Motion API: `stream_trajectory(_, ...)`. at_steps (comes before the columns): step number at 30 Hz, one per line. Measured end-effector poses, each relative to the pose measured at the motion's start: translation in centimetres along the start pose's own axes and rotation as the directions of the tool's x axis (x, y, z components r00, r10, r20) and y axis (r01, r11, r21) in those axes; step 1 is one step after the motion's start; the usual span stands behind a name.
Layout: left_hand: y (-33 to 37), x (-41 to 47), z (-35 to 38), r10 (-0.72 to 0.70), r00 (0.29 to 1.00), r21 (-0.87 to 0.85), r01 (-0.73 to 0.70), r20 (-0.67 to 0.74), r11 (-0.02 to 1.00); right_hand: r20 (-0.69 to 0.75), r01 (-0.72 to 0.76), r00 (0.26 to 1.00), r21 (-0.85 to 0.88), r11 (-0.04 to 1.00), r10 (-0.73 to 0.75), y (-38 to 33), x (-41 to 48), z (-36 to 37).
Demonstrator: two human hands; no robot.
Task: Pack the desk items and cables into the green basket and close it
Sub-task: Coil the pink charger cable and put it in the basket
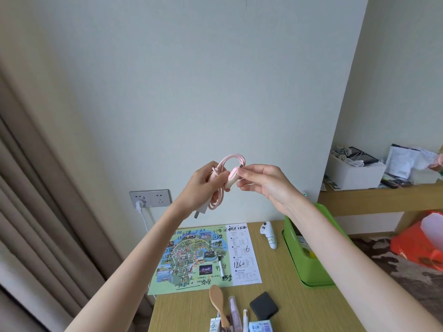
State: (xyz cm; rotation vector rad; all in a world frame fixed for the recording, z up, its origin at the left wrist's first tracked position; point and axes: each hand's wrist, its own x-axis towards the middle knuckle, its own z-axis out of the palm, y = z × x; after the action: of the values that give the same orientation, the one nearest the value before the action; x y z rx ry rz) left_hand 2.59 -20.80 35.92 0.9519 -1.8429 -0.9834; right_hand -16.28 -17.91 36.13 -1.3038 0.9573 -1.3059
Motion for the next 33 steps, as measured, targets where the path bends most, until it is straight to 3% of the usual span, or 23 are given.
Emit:
stream_trajectory(12,0.6,-0.2,0.2,0.03,0.994,-0.034,-0.027,0.102,0.999,-0.143,-0.087,0.985,0.099,0.991,0.101,-0.2,0.5,0.3)
stream_trajectory(23,0.2,-0.6,0.0,-0.007,0.987,-0.056,0.016,0.163,0.998,-0.008,-0.168,0.985,0.16,0.973,0.171,-0.8,0.7,-0.3)
stream_trajectory(28,0.1,-0.6,0.1,-0.049,0.987,-0.044,0.056,0.156,0.997,-0.128,-0.104,0.985,0.076,0.992,0.113,-0.8,0.4,0.1)
stream_trajectory(33,0.1,-0.3,0.6,-0.107,0.99,-0.07,0.114,0.092,0.991,-0.273,0.027,0.959,-0.182,0.983,-0.077,-0.3,0.4,1.1)
